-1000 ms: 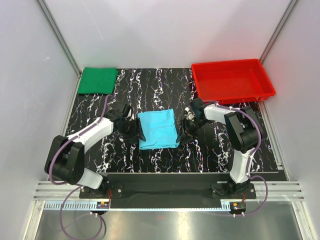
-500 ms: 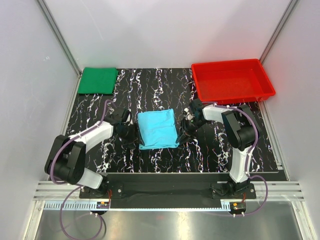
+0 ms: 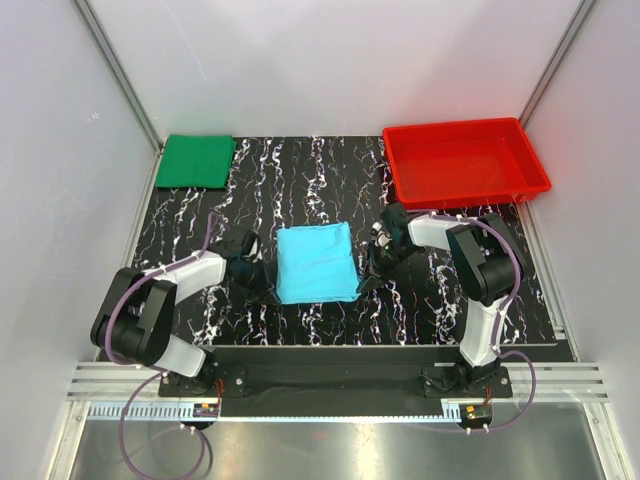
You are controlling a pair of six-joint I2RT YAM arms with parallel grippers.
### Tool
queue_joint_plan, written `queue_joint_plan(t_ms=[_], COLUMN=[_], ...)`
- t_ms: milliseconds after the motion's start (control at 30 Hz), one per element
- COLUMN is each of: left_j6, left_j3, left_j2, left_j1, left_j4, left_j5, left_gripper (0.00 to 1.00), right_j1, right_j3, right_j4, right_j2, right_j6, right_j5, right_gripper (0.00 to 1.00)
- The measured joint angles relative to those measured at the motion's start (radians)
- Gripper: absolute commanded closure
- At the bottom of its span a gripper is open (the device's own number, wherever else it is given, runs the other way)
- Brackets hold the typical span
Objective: Fold and stack the t-shirts
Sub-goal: Fold the tshirt
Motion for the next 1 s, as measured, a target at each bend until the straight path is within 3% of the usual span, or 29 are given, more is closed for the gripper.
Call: queue_joint_plan(t_ms=[33,100,133,233,467,800,1000], left_j6=[0.002,0.003,0.0,0.026,0.118,0.24,0.255], left_j3=[-0.001,0.002,0.009,0.053,0.323,0.609,0.695], left_j2=[0.0,-0.001,-0.008,-0.058,-0.077,0.402,0.51], left_j1=[0.0,0.0,0.001,0.003,0.079,0.224,0.225], left_j4=[0.002,-0.007,-0.018,-0.088,-0.179,-0.113,-0.111], left_j5=[0.006,0.018,0.025,0.006,-0.008,0.043,0.082], left_gripper=[0.68,0.48,0.44,0.34,0.37,0.39,0.4], right_j1=[0.0,0.0,0.0,0.0,-0.003,-0.01,-0.013], right_j3=[-0.002,0.002,0.01,0.071,0.375,0.709,0.752], right_j4=[0.002,-0.003,-0.013,-0.061,-0.101,-0.168,-0.205], right_j2=[0.0,0.0,0.0,-0.006,0.043,0.303,0.342], right_j6=[0.002,0.003,-0.003,-0.025,-0.08,-0.138,-0.157], right_j5=[-0.002,0.002,0.011,0.05,0.151,0.241,0.247], right_gripper=[0.81,0.66,0.5,0.39,0.37,0.41,0.46])
